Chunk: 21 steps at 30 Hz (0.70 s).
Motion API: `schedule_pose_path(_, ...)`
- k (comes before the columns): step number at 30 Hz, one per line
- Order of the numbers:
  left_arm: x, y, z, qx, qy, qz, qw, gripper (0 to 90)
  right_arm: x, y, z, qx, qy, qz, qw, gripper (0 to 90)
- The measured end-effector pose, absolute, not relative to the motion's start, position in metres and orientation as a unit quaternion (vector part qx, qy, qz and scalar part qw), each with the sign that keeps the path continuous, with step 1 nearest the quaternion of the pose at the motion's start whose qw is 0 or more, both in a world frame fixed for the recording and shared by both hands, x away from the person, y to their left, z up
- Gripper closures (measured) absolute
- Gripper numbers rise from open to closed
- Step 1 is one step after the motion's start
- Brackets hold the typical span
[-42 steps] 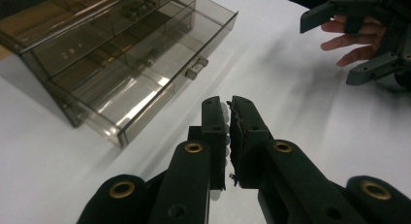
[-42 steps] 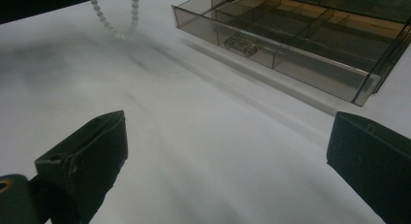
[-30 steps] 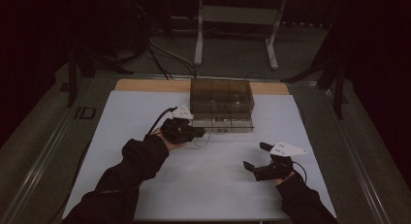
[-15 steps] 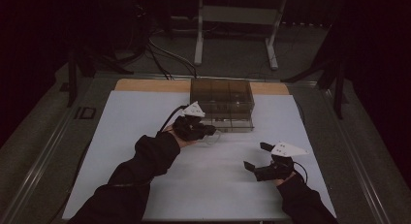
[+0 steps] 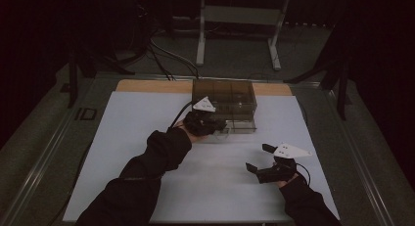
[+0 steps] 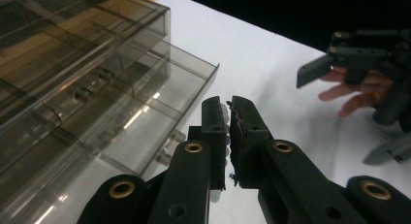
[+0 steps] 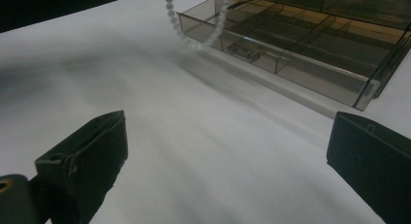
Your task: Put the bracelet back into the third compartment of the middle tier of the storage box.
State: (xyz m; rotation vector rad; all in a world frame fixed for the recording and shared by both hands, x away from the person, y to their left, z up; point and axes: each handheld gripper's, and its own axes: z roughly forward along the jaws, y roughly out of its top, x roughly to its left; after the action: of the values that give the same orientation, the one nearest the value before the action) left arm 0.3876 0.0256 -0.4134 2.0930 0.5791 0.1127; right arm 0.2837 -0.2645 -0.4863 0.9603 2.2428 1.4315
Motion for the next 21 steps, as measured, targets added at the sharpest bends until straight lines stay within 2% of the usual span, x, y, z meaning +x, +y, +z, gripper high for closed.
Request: schedule_pose_path(21, 0.407, -0.006, -0.412, 0.849, 0.229, 0.036, 0.475, 87.0, 0.283, -0.265, -0.485, 0.334, 0.781, 0.505, 0.154, 1.6)
